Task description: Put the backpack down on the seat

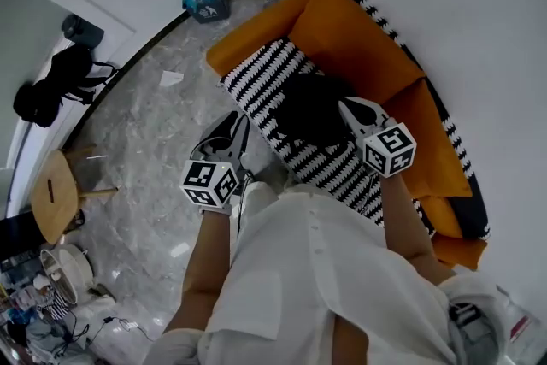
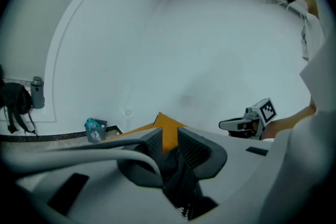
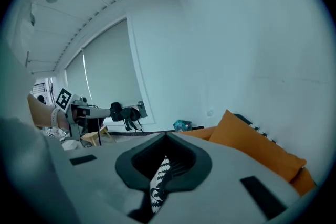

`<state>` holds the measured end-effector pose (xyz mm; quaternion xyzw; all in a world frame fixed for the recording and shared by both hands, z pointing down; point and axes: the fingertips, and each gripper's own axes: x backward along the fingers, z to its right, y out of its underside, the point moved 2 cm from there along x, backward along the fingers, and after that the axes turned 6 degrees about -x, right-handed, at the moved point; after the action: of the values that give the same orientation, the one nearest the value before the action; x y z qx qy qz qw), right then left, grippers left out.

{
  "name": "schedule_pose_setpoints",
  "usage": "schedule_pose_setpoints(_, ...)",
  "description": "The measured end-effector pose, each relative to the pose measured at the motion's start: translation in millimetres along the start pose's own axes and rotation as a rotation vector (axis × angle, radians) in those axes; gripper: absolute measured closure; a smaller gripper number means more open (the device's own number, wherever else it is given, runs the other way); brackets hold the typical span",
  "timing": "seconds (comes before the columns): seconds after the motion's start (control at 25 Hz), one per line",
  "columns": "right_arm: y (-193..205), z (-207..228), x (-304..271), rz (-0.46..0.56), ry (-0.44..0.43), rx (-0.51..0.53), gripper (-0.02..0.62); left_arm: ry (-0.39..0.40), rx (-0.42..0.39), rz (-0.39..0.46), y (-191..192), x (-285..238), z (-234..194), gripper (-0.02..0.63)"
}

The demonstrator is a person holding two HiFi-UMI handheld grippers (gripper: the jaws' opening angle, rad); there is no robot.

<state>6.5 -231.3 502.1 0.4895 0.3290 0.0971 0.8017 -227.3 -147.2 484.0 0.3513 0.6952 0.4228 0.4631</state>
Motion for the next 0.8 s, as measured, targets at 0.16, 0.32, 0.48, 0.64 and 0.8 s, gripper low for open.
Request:
schedule_pose_setpoints(0.16,-13,-5,1,0.024,-0.002,0.026,0.577,-0.001,0.006,0.005,0,1,2,0.502)
schedule_pose_setpoints(0.32,-15,-5,4,0.03,-0.011,0.024,0.577,0.0,0.014,-0.005,6,3,6,0.502)
schedule_pose_setpoints(0.48,-10,-6,8,0.023,-0.013,0.018,0.577,0.001,0.025,-0.014,10,8,9,0.502)
schedule_pose_setpoints(0.64,-5,-6,9,0.012,-0.017,0.017,0.577,0.002,0.03,-0.018,12,9,11,0.502)
schedule_pose_setpoints(0.8,-3,-8,11,0.008,-0.021,0.024,0.577,0.003,0.032,-0.015,13,11,15,0.502)
